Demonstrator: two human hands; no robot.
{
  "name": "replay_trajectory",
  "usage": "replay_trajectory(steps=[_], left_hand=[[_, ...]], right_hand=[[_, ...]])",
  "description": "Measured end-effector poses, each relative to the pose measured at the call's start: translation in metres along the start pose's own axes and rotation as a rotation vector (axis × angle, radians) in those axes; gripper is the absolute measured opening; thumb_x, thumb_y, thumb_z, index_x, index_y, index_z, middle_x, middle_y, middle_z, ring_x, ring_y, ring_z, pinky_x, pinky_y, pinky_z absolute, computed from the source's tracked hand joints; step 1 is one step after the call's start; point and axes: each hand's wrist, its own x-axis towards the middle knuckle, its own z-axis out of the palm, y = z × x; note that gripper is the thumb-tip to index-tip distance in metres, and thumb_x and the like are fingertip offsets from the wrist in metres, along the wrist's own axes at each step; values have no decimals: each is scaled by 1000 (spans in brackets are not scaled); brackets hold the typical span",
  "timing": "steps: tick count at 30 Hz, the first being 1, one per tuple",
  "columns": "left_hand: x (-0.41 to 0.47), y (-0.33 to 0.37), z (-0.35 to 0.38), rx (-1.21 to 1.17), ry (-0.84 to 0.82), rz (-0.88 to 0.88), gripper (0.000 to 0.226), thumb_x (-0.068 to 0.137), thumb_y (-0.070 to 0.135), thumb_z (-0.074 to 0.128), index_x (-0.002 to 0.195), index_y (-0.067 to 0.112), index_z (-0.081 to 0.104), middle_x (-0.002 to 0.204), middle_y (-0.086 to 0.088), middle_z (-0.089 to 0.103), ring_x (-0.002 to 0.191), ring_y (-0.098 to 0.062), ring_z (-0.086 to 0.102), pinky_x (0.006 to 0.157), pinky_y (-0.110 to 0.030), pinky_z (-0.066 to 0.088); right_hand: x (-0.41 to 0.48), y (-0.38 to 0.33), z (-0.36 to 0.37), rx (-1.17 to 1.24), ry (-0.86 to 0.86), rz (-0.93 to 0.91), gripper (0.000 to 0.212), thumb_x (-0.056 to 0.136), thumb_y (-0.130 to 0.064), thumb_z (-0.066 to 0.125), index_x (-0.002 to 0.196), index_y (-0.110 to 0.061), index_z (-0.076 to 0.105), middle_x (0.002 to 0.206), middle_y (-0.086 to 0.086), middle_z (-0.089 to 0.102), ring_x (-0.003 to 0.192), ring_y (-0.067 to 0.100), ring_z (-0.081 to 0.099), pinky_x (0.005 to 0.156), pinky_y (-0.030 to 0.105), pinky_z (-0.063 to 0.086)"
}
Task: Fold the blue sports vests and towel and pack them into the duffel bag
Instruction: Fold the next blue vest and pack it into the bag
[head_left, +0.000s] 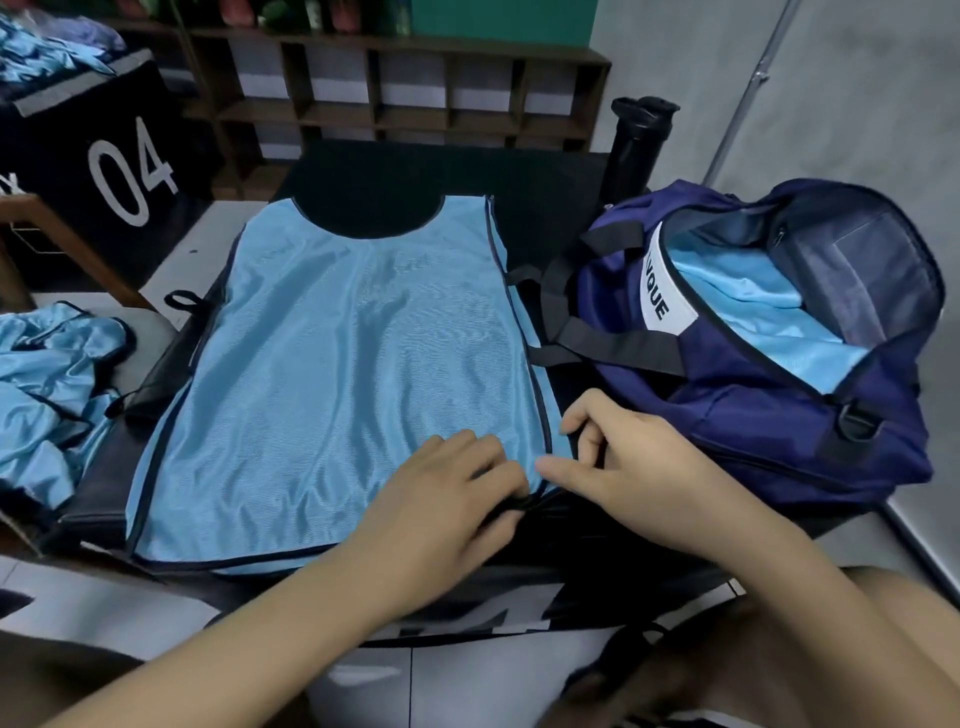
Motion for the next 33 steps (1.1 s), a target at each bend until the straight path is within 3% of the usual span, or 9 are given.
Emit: replay_trajectory(steps=[4, 7, 12, 17, 21, 25, 28, 31, 33], left_hand=[[-9, -10, -9, -96, 41, -82, 7, 97, 30, 63, 102, 25, 64, 93, 13, 57, 89, -13, 56, 79, -37, 49], [-13, -14, -16, -87, 36, -113, 5, 95, 30, 65, 98, 27, 63, 90, 15, 57, 86, -11, 56, 79, -33, 46], [-12, -14, -22, -135, 47, -175, 7, 93, 31, 68, 94, 29, 62, 84, 18, 53, 80, -2, 51, 78, -22, 41], [-6, -2, -16, -178, 56, -146, 7, 95, 29, 69, 98, 27, 63, 88, 16, 55, 84, -8, 54, 79, -30, 47], [-3, 7, -8, -171, 26, -110, 14, 94, 27, 71, 106, 29, 64, 95, 17, 55, 89, -11, 55, 82, -33, 48], [-5, 10, -2, -166, 0, -101, 14, 95, 30, 68, 109, 31, 66, 99, 18, 55, 93, -9, 55, 84, -30, 47], [-4, 11, -4, -230, 30, -137, 12, 95, 28, 72, 106, 30, 69, 96, 18, 54, 92, -8, 57, 85, -29, 49], [-3, 13, -7, -302, 70, -172, 10, 95, 28, 77, 103, 29, 71, 93, 18, 54, 91, -5, 56, 83, -25, 47], [-2, 13, -9, -323, 88, -191, 11, 95, 27, 78, 103, 29, 72, 92, 19, 53, 89, -5, 57, 82, -22, 46]], right_hand=[[-12, 0, -2, -79, -86, -60, 72, 62, -82, 82, 112, -43, 48, 103, -13, 54, 80, 5, 55, 67, 25, 43], [-12, -4, 14, -211, 80, -184, 59, 73, -77, 75, 109, -39, 49, 103, -14, 47, 86, 7, 56, 72, 33, 49], [-8, -8, 33, -222, 323, -361, 14, 90, -24, 67, 99, -19, 58, 100, -6, 51, 87, 17, 54, 73, 43, 51], [-6, 2, 8, -339, 447, -430, 23, 82, 8, 61, 92, -12, 61, 94, 2, 55, 84, 29, 51, 76, 44, 45], [-11, 13, -7, -501, 265, -477, 30, 71, 5, 50, 81, -23, 55, 82, -8, 50, 81, 22, 49, 78, 39, 38], [-16, 17, 1, -523, 97, -360, 34, 71, 0, 57, 82, -30, 46, 78, -11, 46, 73, 16, 43, 69, 35, 37], [-16, 7, 4, -406, 154, -291, 30, 78, -12, 59, 100, -30, 49, 93, -10, 47, 81, 15, 46, 71, 32, 36], [-15, 2, 8, -384, 104, -358, 57, 79, -18, 63, 134, -29, 55, 112, -8, 46, 101, 18, 53, 89, 34, 46], [-15, 2, 9, -355, 85, -388, 60, 82, -21, 66, 140, -31, 57, 116, -8, 46, 103, 18, 52, 92, 35, 45]])
